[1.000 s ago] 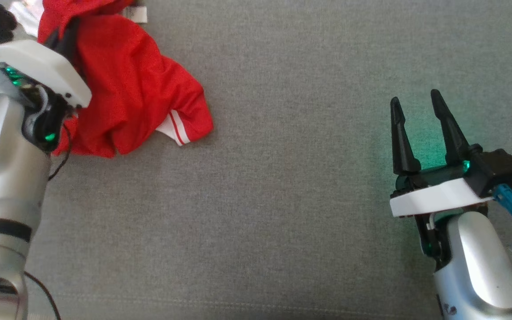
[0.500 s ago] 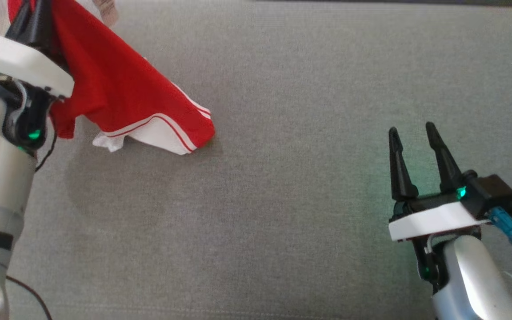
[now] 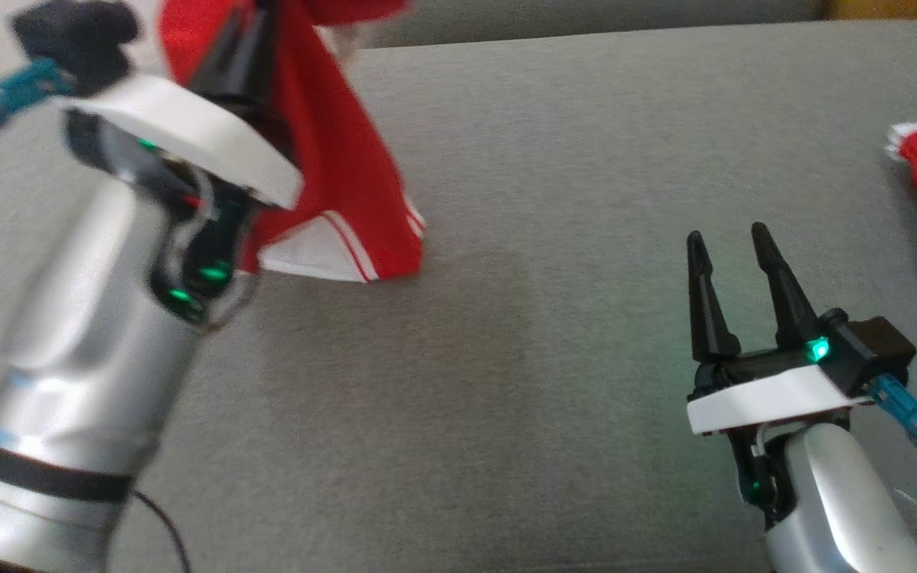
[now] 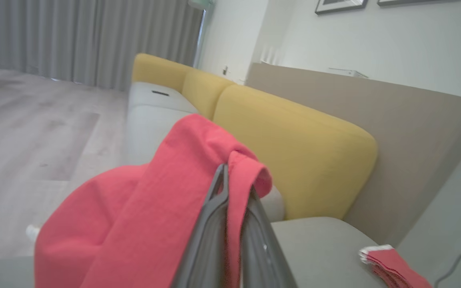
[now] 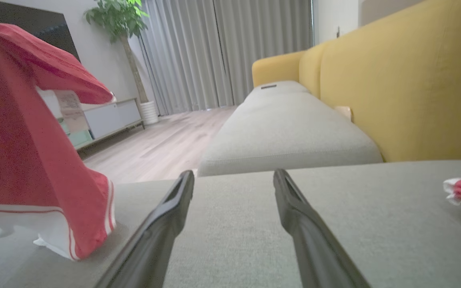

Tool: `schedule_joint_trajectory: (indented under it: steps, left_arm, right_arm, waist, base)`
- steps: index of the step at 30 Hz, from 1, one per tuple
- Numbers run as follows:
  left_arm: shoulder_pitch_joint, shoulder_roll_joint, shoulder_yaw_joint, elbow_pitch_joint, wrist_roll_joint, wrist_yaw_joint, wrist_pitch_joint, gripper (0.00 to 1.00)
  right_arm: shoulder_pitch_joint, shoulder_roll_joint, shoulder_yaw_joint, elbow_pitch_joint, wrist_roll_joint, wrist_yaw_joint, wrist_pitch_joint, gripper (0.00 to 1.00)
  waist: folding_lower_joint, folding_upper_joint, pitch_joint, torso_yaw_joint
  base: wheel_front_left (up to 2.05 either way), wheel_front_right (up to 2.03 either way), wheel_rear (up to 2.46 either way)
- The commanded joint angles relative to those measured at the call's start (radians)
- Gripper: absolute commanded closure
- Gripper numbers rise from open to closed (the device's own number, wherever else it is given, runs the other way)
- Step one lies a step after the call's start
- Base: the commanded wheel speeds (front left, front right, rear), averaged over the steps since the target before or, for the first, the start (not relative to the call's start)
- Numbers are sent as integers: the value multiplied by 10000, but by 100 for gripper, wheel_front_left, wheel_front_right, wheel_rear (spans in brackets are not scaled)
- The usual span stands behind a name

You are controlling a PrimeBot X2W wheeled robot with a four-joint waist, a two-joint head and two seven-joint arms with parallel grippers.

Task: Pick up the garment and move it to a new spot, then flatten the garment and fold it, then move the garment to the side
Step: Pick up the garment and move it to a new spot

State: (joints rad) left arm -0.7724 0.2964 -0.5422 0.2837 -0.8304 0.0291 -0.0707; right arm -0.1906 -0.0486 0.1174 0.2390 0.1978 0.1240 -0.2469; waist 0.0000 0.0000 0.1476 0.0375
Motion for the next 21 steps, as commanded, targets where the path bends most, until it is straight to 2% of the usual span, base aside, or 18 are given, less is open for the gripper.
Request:
schedule_joint_trajectory:
  steps: [1,8,14,15,16,21]
  left_arm:
    - [-340,227,355,-381,-1,54,4,100]
    - [118,-1077,-391,-734,35,695,19,100]
    - [225,-2115,-1064,277,41,806,-367,100]
    - [240,-2227,-1187,482,-27,771,-461,56]
    - [261,-2312,-1326,680,-121,725,-540,0]
    - [161,-2446,-2103,1392,-292,481,-1054,0]
  right_arm:
    - [-240,-16,246,-302,58,67,-91,0]
    - [-508,-16,496,-355,289,67,-127,0]
    - [-635,-16,560,-404,444,67,-143,0]
    - [-649,-16,532,-426,469,67,-144,0]
    - [-656,-16,518,-450,487,67,-145,0]
    - [-586,-16,311,-539,486,67,-147,0]
  waist:
    - [0,0,14,-394]
    - [0,0,315,-1741]
    - [0,0,662,-2590]
    - [0,0,690,-2653]
    - [0,0,721,-2719]
    - [0,0,723,-2660]
  base:
    - [0,0,0]
    - [0,0,0]
    - [0,0,0]
    - [0,0,0]
    - [0,0,0]
    - [0,0,0]
